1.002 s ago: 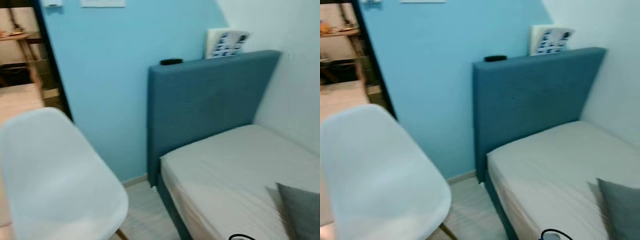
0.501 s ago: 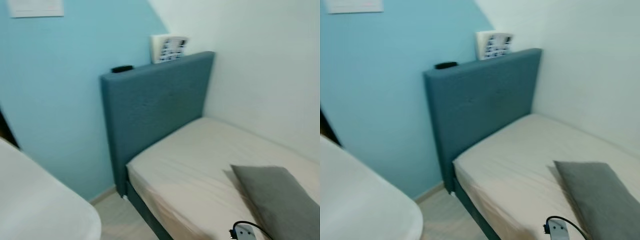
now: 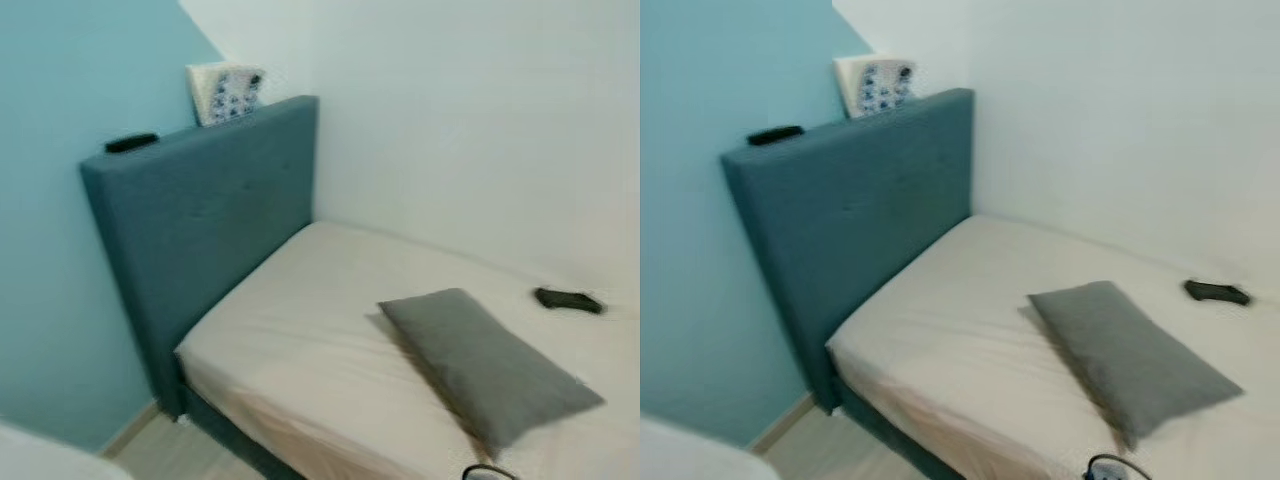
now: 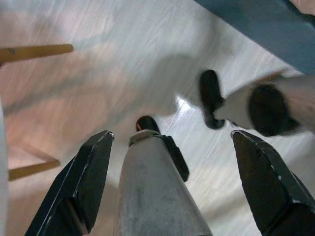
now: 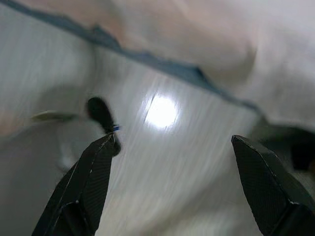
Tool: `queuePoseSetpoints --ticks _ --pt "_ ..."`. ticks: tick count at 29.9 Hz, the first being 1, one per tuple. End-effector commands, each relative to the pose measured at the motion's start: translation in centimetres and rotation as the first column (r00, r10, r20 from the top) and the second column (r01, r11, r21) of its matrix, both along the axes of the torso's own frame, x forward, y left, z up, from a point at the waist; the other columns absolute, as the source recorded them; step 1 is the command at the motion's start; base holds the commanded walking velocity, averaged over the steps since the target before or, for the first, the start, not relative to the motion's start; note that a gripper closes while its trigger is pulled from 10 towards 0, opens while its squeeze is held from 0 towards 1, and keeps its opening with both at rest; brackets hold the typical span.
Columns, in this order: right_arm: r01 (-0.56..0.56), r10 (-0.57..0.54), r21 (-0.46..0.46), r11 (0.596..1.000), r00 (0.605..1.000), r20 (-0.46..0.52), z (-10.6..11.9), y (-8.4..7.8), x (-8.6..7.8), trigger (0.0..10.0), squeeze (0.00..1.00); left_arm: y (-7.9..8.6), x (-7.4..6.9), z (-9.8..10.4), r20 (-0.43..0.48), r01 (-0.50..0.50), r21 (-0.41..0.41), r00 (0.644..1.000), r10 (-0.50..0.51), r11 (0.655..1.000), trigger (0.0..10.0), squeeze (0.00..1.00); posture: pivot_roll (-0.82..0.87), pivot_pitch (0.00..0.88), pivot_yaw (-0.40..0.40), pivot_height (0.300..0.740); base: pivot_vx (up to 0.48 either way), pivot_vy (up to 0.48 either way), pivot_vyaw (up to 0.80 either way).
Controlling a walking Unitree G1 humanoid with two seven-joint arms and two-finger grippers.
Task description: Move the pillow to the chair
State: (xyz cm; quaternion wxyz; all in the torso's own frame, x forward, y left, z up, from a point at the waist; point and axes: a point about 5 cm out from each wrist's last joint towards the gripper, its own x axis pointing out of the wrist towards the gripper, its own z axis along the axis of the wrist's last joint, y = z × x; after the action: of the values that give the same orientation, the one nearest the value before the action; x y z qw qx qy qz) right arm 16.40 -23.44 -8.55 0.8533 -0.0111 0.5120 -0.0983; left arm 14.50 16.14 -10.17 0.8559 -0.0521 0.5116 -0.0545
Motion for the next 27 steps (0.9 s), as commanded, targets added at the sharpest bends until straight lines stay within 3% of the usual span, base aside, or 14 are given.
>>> queuePoseSetpoints --ticks 1,9,18,27 --pt "0.005 -0.005 -0.006 1.000 1.000 -0.012 -0.1 -0.2 -0.3 10.0 0.00 -0.2 -0.1 0.0 0.000 0.006 0.000 1.000 -0.006 1.000 10.0 0.00 -0.09 0.033 0.010 0.740 0.000 0.000 -0.77" --pt "-0.051 0.051 0.008 0.999 0.996 -0.067 -0.7 0.5 -1.5 10.0 0.00 -0.2 -0.1 -0.1 0.000 0.015 0.014 1.000 -0.015 1.000 10.0 0.00 -0.09 0.034 0.005 0.740 0.000 0.000 -0.77" --pt "-0.056 0.058 0.022 0.998 0.996 -0.069 -0.8 0.8 -1.6 10.0 0.00 -0.2 -0.1 -0.1 0.003 0.014 0.023 1.000 -0.014 1.000 10.0 0.00 -0.09 0.036 0.002 0.740 0.000 0.000 -0.77" --pt "0.006 -0.006 0.015 1.000 1.000 0.014 0.1 -0.1 0.0 10.0 0.00 -0.2 -0.1 0.0 0.003 0.017 0.012 1.000 -0.018 1.000 10.0 0.00 -0.10 0.037 0.014 0.740 0.000 0.000 -0.77"
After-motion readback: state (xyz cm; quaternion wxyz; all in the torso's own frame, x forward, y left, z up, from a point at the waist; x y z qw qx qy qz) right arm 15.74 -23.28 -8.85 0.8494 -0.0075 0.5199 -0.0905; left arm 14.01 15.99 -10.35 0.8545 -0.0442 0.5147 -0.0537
